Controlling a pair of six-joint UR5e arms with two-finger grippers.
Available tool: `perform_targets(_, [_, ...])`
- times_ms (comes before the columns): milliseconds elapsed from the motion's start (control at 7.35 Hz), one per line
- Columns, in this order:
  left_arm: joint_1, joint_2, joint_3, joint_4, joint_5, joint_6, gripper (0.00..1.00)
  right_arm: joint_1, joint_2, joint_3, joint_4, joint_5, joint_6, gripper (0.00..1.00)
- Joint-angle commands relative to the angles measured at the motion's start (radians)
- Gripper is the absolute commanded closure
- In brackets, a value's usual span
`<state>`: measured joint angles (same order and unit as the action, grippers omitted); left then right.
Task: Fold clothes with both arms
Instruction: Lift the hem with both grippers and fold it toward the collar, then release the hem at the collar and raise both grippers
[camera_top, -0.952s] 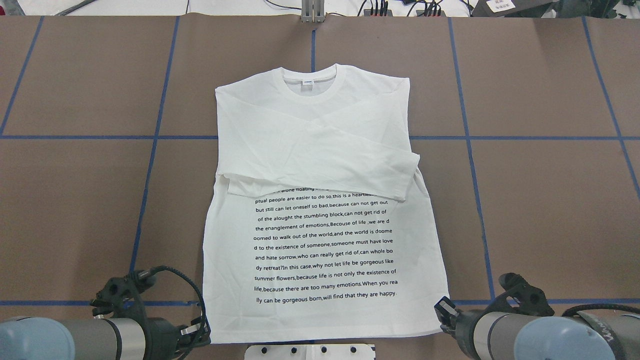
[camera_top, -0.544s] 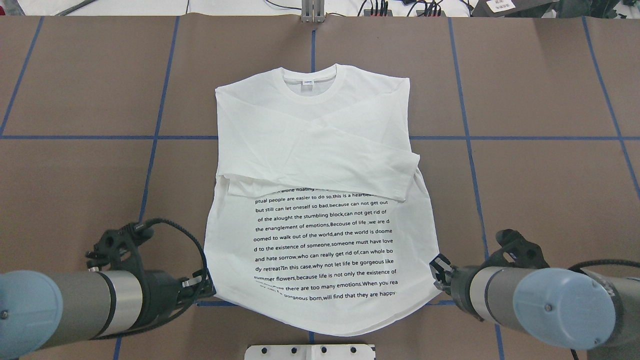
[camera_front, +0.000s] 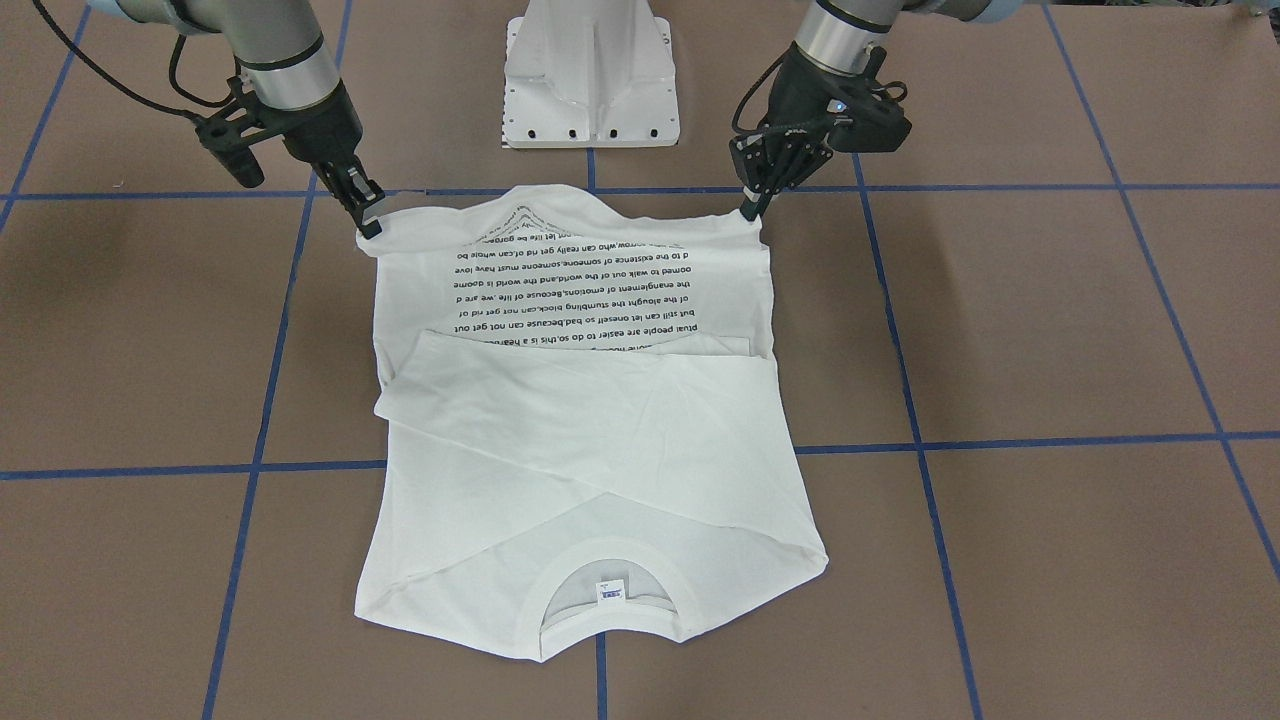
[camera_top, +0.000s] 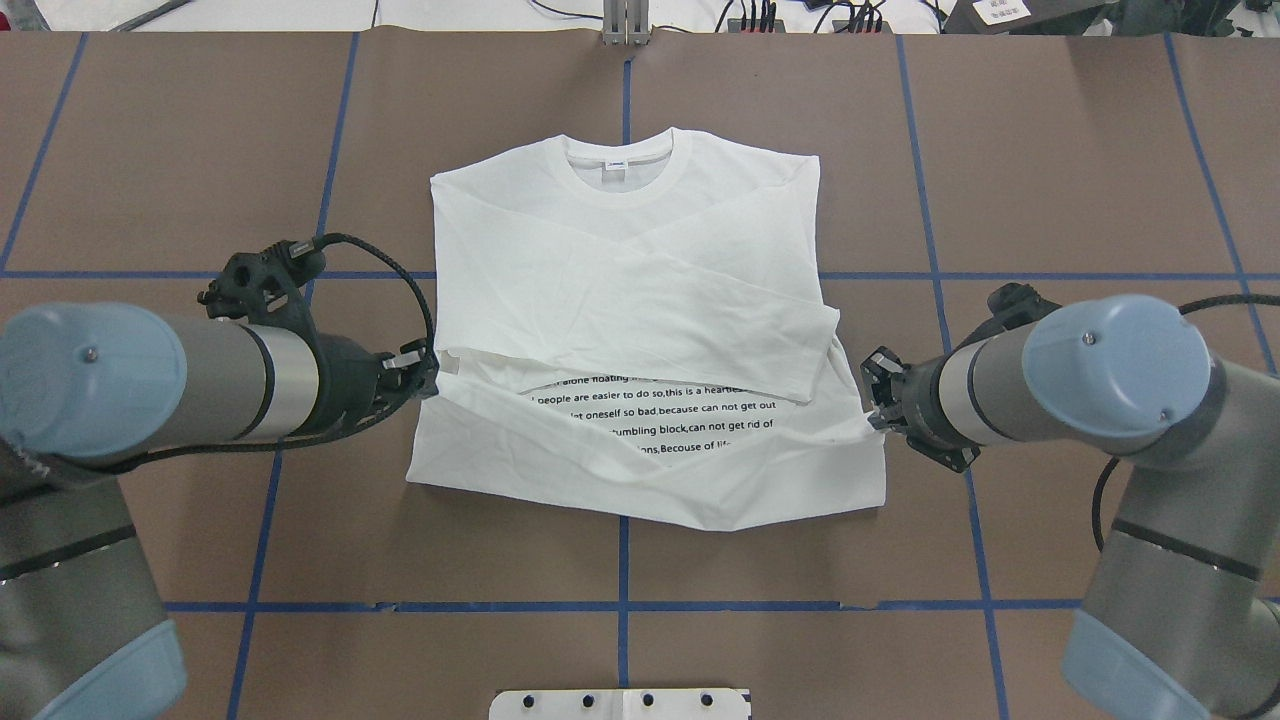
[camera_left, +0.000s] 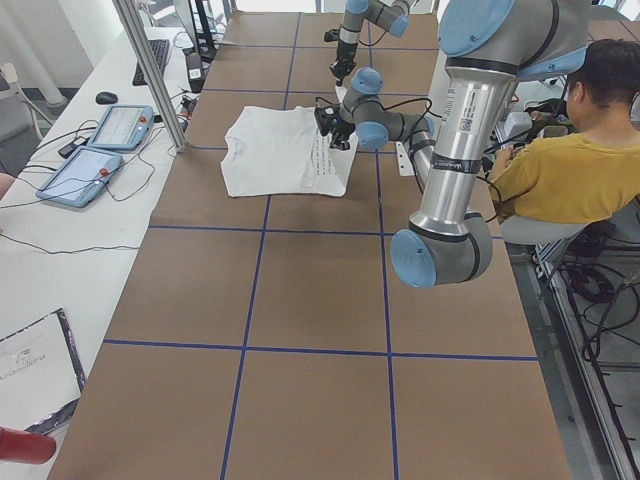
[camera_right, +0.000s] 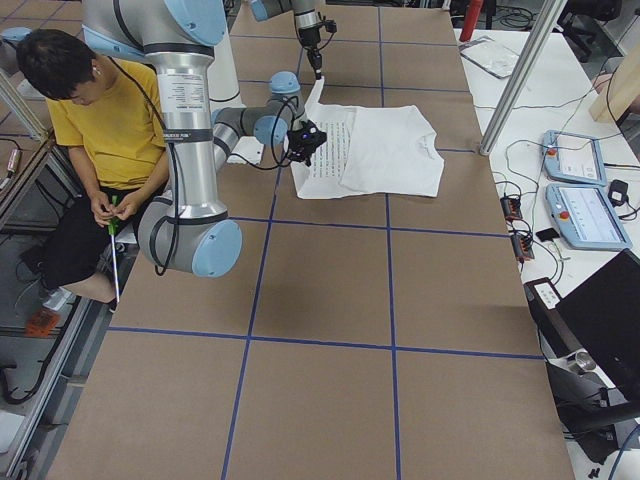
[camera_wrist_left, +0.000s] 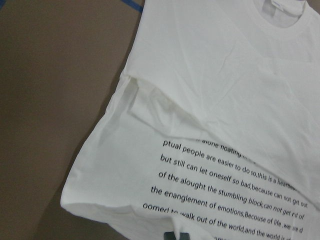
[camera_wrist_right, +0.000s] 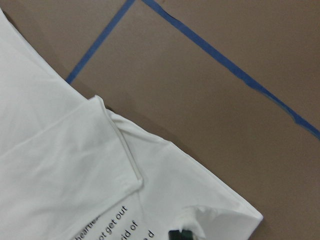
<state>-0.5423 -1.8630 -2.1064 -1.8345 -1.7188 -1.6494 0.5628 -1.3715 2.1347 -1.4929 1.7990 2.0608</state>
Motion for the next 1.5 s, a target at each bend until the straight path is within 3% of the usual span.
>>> perform_targets(0, [-0.100, -0.050, 0.139, -0.026, -0.013, 0.106, 1.00, 0.098, 0.127, -0.161, 0.000, 0.030, -0.042, 1.00])
perform_targets(136, [-0.119, -0.095, 0.217, -0.038, -0.013, 0.115, 1.00, 0.120, 0.194, -0.250, 0.000, 0.023, -0.101, 1.00])
perform_targets(408, [-0.181, -0.143, 0.368, -0.156, -0.013, 0.132, 1.00, 0.187, 0.225, -0.330, 0.008, 0.022, -0.230, 1.00])
perform_targets(680, [-0.237, -0.209, 0.454, -0.172, -0.013, 0.187, 1.00, 0.225, 0.381, -0.534, 0.013, 0.022, -0.248, 1.00])
perform_targets(952, [-0.254, -0.263, 0.541, -0.177, -0.012, 0.201, 1.00, 0.279, 0.445, -0.660, 0.016, 0.023, -0.351, 1.00])
perform_targets(1224, [-0.268, -0.295, 0.635, -0.239, -0.007, 0.220, 1.00, 0.295, 0.521, -0.838, 0.121, 0.020, -0.360, 1.00])
perform_targets(1360, [-0.268, -0.298, 0.679, -0.293, -0.005, 0.220, 1.00, 0.296, 0.525, -0.876, 0.166, 0.019, -0.360, 1.00])
